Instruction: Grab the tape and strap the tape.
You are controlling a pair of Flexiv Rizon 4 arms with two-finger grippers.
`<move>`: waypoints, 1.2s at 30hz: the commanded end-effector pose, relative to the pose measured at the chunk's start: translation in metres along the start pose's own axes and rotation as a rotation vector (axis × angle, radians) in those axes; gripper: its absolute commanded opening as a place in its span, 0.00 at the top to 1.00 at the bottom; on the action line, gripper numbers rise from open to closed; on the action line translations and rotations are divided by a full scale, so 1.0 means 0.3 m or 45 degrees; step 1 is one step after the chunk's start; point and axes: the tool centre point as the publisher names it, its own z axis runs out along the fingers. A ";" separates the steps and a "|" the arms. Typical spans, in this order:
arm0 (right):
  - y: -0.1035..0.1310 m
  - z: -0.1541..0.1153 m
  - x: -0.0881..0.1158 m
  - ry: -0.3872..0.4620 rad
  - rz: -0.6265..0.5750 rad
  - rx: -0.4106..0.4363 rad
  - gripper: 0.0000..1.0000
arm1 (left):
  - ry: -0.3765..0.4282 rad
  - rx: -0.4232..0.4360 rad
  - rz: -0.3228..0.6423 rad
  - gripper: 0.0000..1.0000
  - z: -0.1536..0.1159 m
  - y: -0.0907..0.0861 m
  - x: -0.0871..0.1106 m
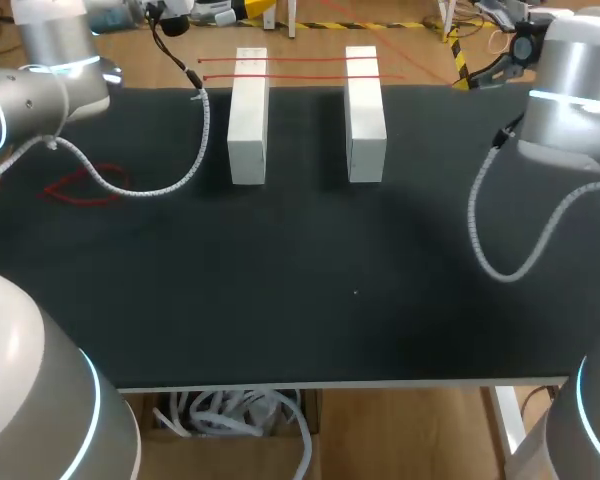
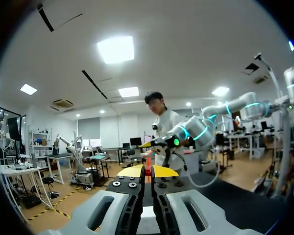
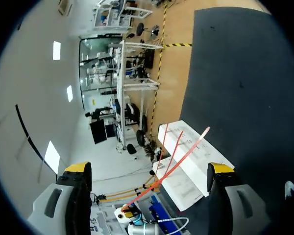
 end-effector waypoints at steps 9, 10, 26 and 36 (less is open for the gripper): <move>0.069 0.038 -0.049 0.320 -0.014 -0.375 0.00 | -0.002 -0.003 -0.001 1.00 0.001 -0.003 0.003; 0.070 0.041 -0.046 0.324 -0.021 -0.368 0.00 | -0.002 -0.003 -0.001 1.00 0.001 -0.003 0.003; 0.062 0.125 -0.056 0.338 -0.099 -0.264 0.00 | -0.002 -0.003 -0.001 1.00 0.001 -0.003 0.003; 0.025 0.157 -0.065 0.334 -0.050 -0.250 0.00 | -0.002 -0.003 -0.001 1.00 0.001 -0.003 0.003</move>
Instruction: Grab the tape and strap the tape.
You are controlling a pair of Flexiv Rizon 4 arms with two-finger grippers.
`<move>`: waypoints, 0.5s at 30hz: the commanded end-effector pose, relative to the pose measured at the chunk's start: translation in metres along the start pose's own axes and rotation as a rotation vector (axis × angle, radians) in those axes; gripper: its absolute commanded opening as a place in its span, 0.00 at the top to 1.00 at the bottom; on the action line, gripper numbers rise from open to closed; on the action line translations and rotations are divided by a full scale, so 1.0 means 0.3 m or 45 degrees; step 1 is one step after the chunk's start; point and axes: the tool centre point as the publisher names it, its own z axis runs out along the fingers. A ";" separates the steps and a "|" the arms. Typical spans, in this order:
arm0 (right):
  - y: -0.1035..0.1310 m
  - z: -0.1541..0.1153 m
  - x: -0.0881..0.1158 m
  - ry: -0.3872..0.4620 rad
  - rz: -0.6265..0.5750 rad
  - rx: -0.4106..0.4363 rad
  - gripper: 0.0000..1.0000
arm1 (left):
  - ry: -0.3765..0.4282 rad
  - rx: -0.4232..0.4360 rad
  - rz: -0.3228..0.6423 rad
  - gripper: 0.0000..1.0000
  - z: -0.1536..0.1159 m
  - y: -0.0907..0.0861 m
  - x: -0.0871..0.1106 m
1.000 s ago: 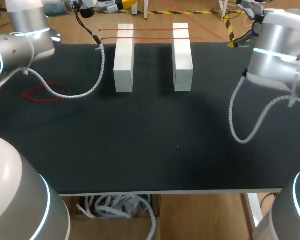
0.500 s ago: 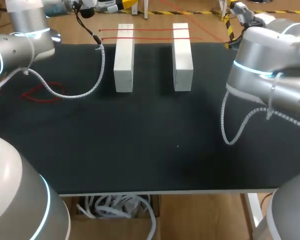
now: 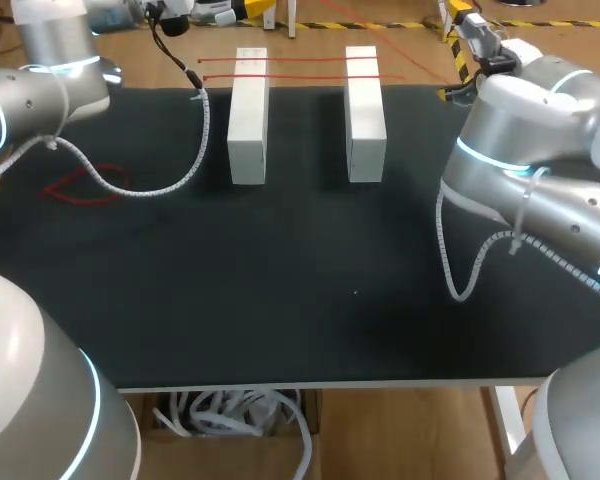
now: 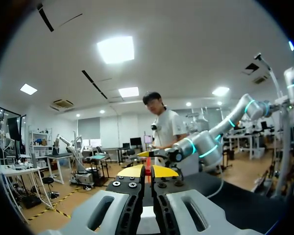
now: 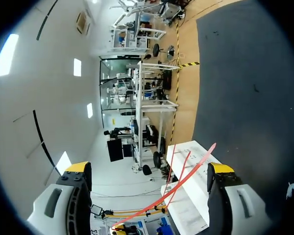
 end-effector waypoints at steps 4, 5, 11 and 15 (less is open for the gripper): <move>-0.043 0.019 -0.006 0.082 0.027 -0.006 0.00 | -0.002 -0.003 -0.001 1.00 0.001 -0.003 0.003; -0.047 0.020 -0.003 0.087 0.034 -0.008 0.00 | -0.002 -0.003 -0.001 1.00 0.001 -0.003 0.003; -0.048 0.031 0.028 0.137 0.048 0.007 0.00 | -0.002 -0.003 -0.001 1.00 0.001 -0.003 0.003; -0.042 0.041 0.048 0.165 0.051 0.014 0.00 | -0.002 -0.003 -0.001 1.00 0.001 -0.003 0.003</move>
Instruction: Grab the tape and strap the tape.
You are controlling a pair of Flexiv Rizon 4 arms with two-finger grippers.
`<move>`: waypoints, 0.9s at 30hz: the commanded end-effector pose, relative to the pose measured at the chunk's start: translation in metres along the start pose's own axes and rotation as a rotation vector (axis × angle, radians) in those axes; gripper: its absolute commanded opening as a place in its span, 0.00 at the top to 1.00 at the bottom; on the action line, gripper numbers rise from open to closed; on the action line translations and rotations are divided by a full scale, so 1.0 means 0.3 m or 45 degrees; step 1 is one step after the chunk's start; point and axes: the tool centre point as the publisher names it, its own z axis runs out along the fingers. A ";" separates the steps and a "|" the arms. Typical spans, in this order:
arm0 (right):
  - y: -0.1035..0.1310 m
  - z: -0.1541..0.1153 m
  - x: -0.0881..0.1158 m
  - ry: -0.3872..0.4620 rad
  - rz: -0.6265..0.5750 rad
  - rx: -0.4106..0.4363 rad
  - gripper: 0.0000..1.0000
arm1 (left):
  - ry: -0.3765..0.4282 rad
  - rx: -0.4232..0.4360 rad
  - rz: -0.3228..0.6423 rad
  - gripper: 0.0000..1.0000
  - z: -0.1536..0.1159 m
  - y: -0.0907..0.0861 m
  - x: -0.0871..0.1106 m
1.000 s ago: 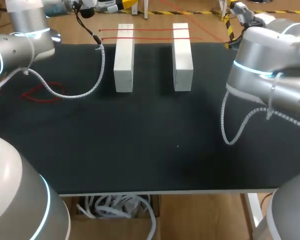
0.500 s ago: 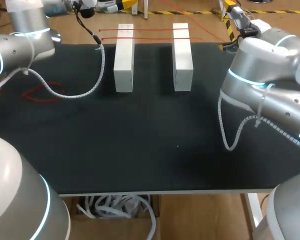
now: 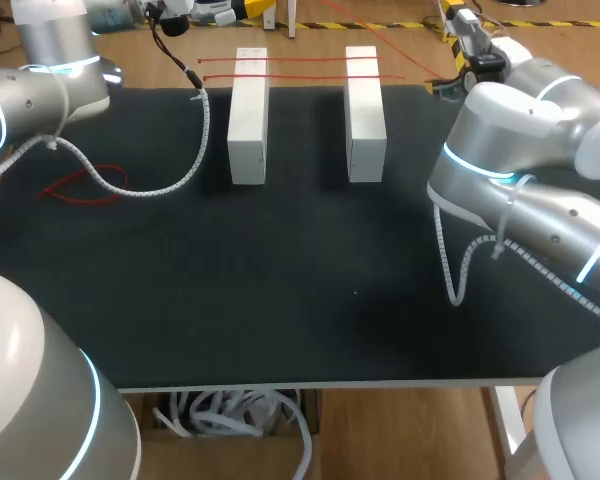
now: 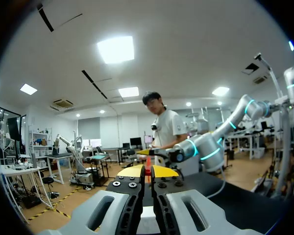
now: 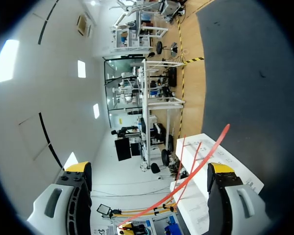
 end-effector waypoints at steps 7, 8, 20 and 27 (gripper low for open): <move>0.001 0.020 0.003 0.079 0.002 0.012 0.00 | -0.002 -0.003 -0.001 1.00 0.001 -0.003 0.003; -0.002 0.019 0.003 0.079 0.004 0.015 0.00 | -0.002 -0.003 -0.001 1.00 0.001 -0.003 0.003; -0.016 0.013 0.007 0.076 -0.006 0.021 0.00 | -0.002 -0.003 -0.001 1.00 0.001 -0.003 0.003; 0.000 -0.006 -0.006 0.057 -0.016 0.007 0.00 | -0.002 -0.003 -0.001 1.00 0.001 -0.003 0.003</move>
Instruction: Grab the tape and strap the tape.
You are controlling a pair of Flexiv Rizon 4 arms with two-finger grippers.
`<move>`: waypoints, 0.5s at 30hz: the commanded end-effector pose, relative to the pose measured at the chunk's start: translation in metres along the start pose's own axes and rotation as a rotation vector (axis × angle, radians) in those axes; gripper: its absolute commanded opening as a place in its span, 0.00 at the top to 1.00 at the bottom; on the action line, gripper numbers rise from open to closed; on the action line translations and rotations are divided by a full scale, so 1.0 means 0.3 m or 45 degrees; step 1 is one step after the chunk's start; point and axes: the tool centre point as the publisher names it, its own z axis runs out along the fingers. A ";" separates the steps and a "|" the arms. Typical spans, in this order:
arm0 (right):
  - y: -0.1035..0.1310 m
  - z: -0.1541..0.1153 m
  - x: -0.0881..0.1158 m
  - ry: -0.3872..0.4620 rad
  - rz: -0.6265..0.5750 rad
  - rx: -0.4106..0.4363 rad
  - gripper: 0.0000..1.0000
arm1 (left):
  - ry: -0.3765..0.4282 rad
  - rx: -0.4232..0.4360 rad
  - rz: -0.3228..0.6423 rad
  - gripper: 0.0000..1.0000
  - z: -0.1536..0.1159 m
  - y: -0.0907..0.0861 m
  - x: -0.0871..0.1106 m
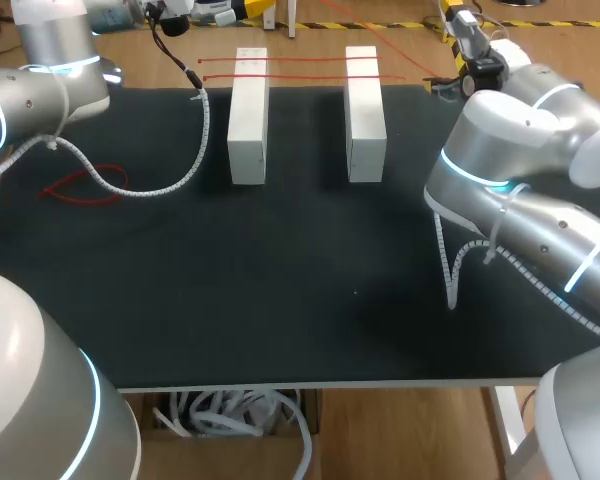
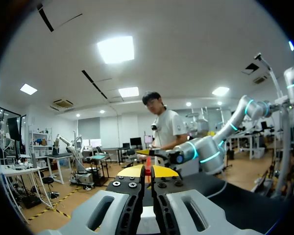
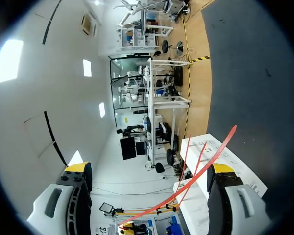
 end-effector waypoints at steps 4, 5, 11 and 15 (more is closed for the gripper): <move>0.006 -0.017 -0.008 -0.008 -0.002 -0.004 0.00 | -0.002 -0.003 -0.001 1.00 0.001 -0.003 0.003; 0.006 -0.017 -0.008 -0.007 -0.003 -0.003 0.00 | -0.002 -0.003 -0.001 1.00 0.001 -0.003 0.003; 0.008 -0.019 -0.006 -0.002 0.000 0.001 0.47 | -0.002 -0.003 -0.001 1.00 0.001 -0.003 0.003; 0.011 -0.020 -0.007 -0.008 -0.013 0.003 0.78 | -0.002 -0.003 -0.001 1.00 0.001 -0.003 0.003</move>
